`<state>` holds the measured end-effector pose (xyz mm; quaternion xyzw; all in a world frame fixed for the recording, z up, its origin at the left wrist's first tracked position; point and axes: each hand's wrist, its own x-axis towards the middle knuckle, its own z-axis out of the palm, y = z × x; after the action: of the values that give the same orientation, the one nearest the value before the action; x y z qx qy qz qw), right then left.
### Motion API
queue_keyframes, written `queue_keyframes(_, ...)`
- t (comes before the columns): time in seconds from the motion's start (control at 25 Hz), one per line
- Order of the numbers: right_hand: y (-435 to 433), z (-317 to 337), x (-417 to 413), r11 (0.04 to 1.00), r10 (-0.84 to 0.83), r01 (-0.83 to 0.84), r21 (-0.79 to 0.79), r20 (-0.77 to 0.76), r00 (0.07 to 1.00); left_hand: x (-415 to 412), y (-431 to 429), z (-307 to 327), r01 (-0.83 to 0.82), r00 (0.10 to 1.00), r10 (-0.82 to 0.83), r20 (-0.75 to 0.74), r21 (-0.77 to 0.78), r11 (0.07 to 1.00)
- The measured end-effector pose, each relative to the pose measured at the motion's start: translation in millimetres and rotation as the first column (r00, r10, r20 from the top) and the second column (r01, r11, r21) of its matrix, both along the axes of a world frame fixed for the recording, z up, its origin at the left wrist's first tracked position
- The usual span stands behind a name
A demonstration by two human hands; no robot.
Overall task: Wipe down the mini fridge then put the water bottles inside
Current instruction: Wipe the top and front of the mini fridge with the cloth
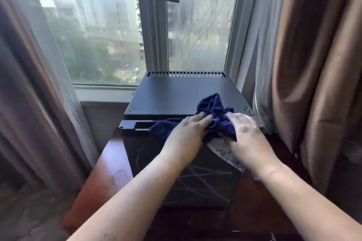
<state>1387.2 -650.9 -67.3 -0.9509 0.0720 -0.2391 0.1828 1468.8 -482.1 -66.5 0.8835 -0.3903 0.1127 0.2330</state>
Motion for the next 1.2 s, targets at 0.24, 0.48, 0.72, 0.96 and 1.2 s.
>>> queue_keyframes(0.24, 32, -34, -51, 0.994, 0.051, -0.064, 0.084, 0.146, 0.988, -50, 28, -52, 0.042, 0.997, -0.016, 0.071, -0.372, 0.927)
queue_keyframes(0.48, 49, -120, -109, 0.952, 0.041, -0.106, 0.287, 0.223, 0.974, -130, 24, -139, -0.145, 0.95, -0.077, -0.302, -0.645, 0.75)
queue_keyframes(0.72, 37, -165, -112, 0.239, -0.091, 0.118, 0.964, -0.099, 0.991, -142, -22, -174, -0.653, 0.533, -0.099, -0.84, -0.483, 0.583)
queue_keyframes(0.96, 6, -155, -99, -0.415, -0.053, -0.018, 0.91, -0.005, 0.999, -131, -66, -159, -0.892, 0.301, -0.514, -0.803, -0.428, 0.146)
queue_keyframes(1.2, 17, -154, -85, -0.547, -0.083, -0.024, 0.837, -0.026, 0.996, -114, -63, -166, -0.971, 0.159, -0.587, -0.794, -0.233, 0.053)
